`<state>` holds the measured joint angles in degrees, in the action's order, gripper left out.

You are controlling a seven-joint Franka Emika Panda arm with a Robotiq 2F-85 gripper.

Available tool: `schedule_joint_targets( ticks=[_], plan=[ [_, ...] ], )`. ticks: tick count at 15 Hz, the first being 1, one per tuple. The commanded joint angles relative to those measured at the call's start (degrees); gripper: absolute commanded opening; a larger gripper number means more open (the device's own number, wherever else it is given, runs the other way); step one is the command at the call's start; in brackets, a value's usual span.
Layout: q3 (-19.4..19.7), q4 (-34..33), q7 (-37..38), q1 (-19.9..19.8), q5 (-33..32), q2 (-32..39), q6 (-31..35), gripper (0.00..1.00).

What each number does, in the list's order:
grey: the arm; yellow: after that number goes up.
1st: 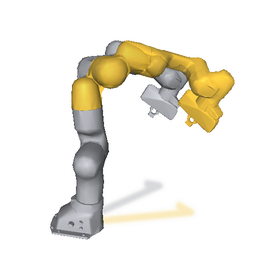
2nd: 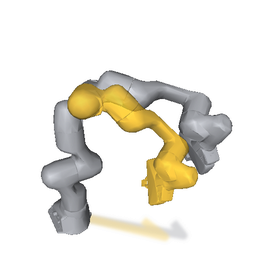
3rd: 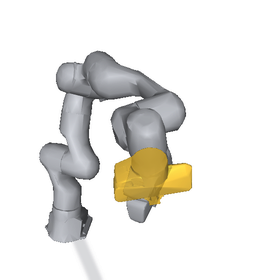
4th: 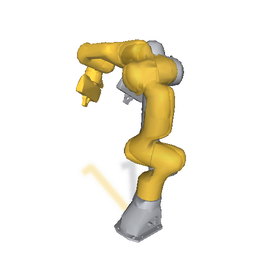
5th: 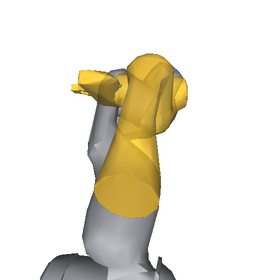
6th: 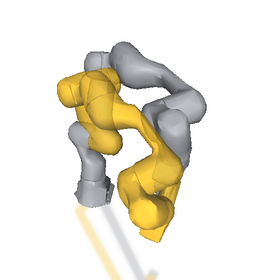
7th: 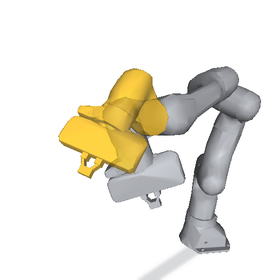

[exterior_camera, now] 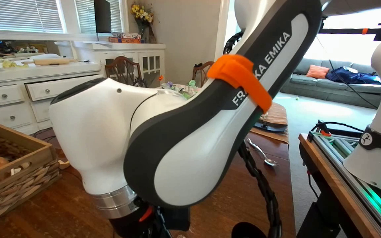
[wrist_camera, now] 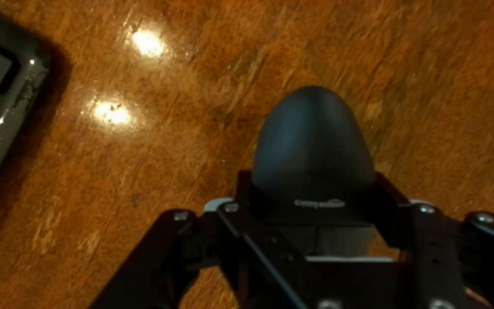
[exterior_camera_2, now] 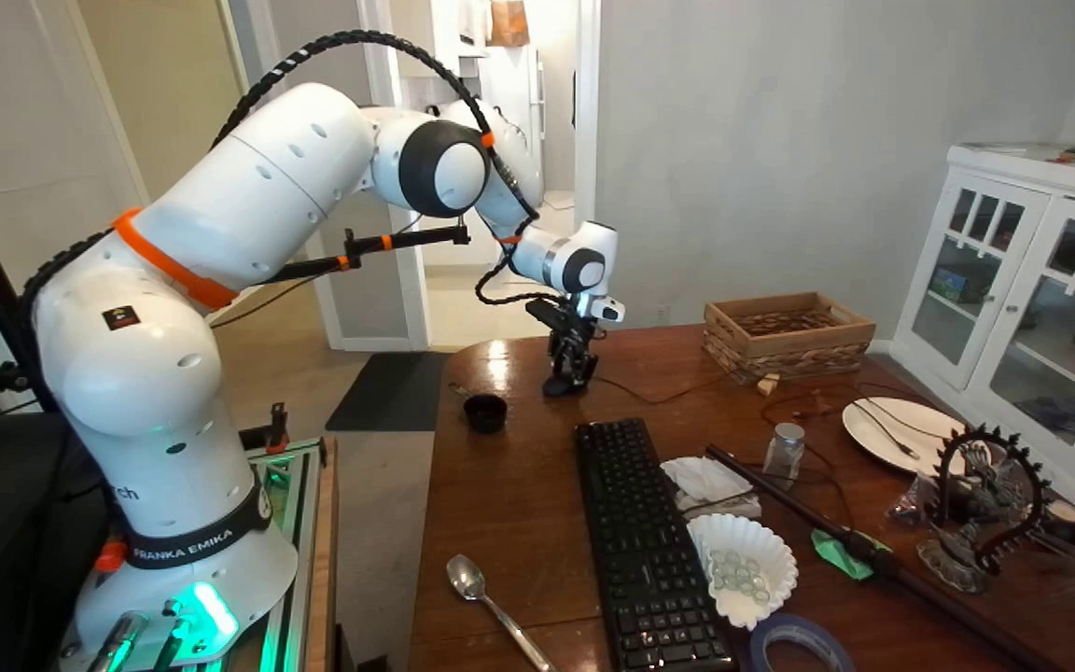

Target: Move the mouse slightly to the left and back

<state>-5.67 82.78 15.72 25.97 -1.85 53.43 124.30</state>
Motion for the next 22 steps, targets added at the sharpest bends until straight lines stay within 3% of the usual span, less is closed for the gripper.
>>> schedule_joint_targets(
  ticks=[1,5,22],
  plan=[
    [-0.15,-4.98,-2.09,0.3,-2.17,3.61,-4.03,0.42],
    [0.03,-5.0,-1.59,-0.41,-1.87,3.67,-2.85,0.42],
    [0.51,11.46,2.97,-7.52,3.52,-4.44,12.08,0.42]
  ],
)
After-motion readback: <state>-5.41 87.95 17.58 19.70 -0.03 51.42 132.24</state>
